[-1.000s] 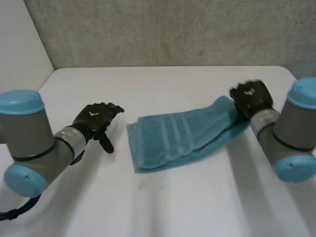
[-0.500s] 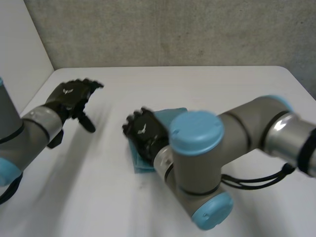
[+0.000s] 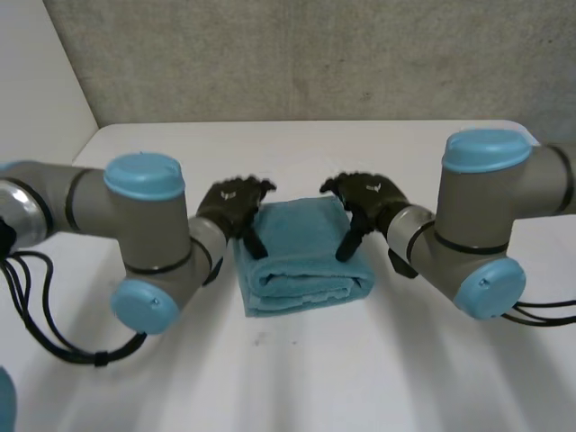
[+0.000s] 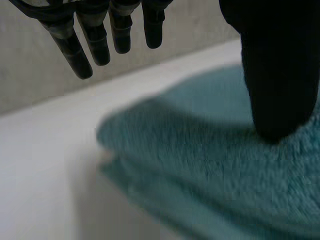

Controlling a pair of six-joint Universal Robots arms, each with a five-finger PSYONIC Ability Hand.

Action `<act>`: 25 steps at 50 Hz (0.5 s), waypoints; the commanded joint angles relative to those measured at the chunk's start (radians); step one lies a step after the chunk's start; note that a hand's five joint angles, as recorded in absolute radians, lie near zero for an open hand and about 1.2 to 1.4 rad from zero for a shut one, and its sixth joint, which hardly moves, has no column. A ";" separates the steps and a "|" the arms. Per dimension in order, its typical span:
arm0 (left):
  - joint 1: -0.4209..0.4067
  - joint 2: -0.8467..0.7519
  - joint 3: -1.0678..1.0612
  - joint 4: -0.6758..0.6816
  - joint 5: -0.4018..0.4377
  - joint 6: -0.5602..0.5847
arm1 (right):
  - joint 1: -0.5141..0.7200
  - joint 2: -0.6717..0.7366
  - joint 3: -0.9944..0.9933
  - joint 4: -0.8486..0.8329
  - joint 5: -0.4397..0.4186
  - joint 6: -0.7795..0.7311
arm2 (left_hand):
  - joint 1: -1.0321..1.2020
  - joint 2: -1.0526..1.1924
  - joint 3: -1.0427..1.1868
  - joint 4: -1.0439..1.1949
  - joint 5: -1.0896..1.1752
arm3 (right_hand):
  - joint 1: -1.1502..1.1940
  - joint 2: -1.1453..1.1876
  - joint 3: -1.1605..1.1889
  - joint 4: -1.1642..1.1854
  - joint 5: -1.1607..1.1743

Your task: Fold the laundry

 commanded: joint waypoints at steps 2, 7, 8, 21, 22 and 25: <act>0.012 0.056 -0.105 -0.035 -0.029 0.039 | -0.021 0.080 -0.036 0.075 -0.003 -0.027 | 0.001 -0.009 -0.018 -0.009 -0.025 | -0.033 -0.046 -0.041 -0.059 -0.062; 0.010 0.129 -0.119 -0.053 -0.027 0.099 | -0.021 0.051 -0.077 0.113 0.000 -0.029 | -0.005 -0.015 -0.024 -0.015 -0.031 | -0.033 -0.046 -0.041 -0.059 -0.062; 0.010 0.154 -0.113 -0.065 -0.027 0.110 | -0.021 0.039 -0.082 0.117 0.001 -0.027 | -0.008 -0.018 -0.027 -0.018 -0.034 | -0.033 -0.046 -0.041 -0.059 -0.062; 0.079 0.505 0.016 -0.144 -0.020 0.107 | -0.122 -0.453 -0.055 0.071 0.182 0.014 | -0.020 -0.030 -0.039 -0.030 -0.046 | -0.033 -0.046 -0.041 -0.059 -0.062; 0.079 0.505 0.016 -0.144 -0.020 0.107 | -0.127 -0.464 -0.050 0.075 0.193 0.011 | -0.020 -0.030 -0.039 -0.030 -0.046 | -0.033 -0.046 -0.041 -0.059 -0.062; 0.131 0.565 0.022 -0.238 -0.018 0.107 | -0.150 -0.498 -0.022 0.090 0.218 -0.024 | -0.020 -0.030 -0.039 -0.030 -0.046 | -0.033 -0.046 -0.041 -0.059 -0.062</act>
